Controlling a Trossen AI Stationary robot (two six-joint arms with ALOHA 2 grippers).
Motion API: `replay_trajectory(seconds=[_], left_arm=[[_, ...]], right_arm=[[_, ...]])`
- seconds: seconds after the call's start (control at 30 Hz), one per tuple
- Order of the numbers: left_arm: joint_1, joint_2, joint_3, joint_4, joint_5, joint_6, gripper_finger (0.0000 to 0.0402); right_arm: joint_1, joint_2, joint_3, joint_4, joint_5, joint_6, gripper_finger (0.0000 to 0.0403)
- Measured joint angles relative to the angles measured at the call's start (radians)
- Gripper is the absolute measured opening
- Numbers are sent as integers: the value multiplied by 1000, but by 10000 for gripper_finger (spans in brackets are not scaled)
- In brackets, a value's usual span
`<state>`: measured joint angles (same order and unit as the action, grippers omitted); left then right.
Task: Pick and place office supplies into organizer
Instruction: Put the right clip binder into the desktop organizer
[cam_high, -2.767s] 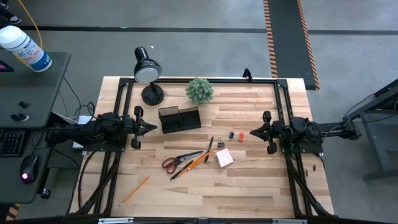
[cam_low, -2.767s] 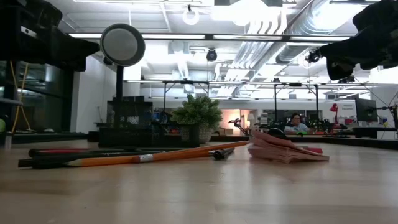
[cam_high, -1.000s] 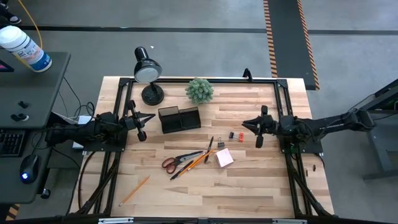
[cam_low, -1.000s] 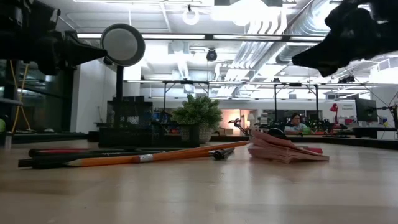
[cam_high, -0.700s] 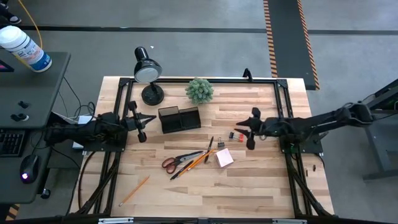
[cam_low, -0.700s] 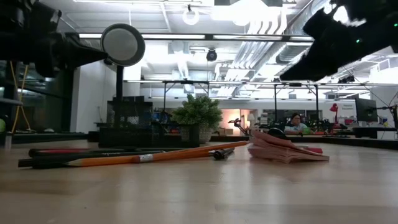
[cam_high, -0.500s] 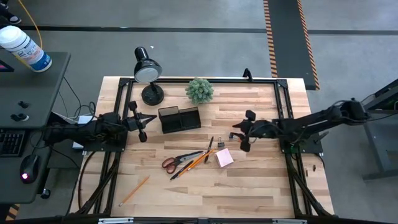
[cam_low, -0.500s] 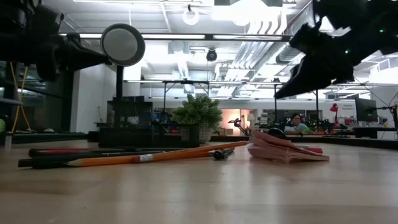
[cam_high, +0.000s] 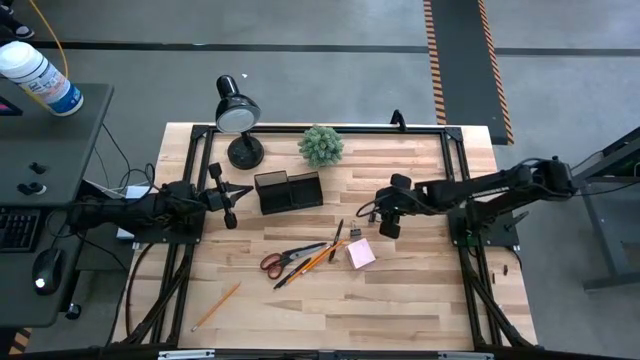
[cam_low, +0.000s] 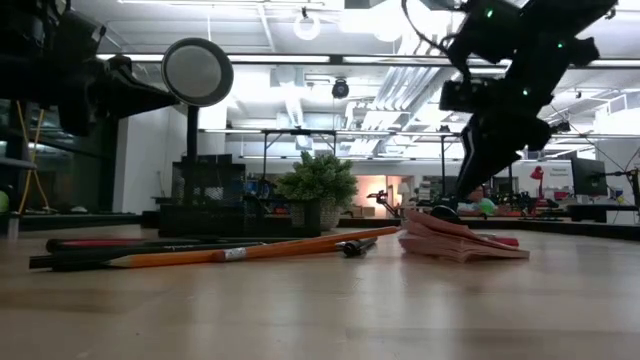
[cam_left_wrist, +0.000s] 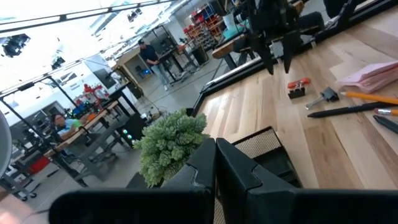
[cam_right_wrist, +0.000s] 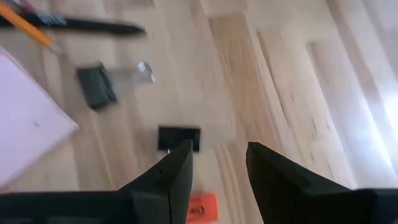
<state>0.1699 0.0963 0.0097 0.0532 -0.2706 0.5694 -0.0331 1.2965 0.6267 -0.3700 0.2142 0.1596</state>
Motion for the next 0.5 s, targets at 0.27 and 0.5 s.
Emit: replay_trajectory(seconds=[0.27,0.5], left_arm=[[0,0,0,0,0,1,1],[0,0,0,0,-2,2,1]], right_arm=[[-47,84,-2,2,-93,7,134],[-52,170,-1,22,-112,8,133]])
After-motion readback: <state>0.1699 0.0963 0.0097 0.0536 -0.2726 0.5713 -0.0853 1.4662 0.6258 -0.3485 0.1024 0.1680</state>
